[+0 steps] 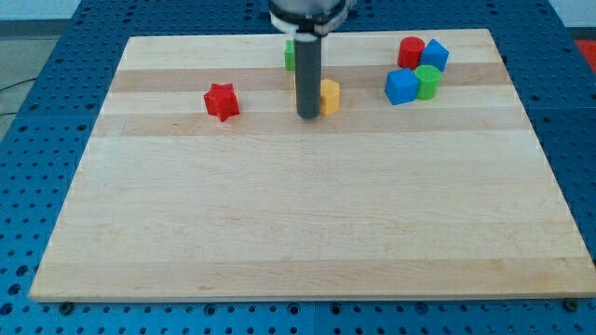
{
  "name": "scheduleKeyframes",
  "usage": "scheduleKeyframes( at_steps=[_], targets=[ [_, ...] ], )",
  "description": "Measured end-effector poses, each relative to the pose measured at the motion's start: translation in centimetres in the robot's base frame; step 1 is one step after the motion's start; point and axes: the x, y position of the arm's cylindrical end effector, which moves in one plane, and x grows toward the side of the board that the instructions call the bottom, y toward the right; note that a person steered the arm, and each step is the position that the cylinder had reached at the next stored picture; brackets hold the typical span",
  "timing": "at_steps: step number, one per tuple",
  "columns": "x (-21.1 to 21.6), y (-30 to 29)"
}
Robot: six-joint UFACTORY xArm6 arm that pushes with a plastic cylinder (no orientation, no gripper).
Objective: Move yellow heart to the bottom left of the yellow hexagon
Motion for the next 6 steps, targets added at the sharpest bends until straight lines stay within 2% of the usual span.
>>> scheduleKeyframes(
  at_steps=[1, 2, 3, 4, 5, 6],
  targets=[
    [-4.0, 1.4],
    [-4.3, 7.4],
    [-3.7, 7.9],
    [0.1, 2.7],
    [0.2, -6.3],
    [-5.8, -8.0]
  ],
)
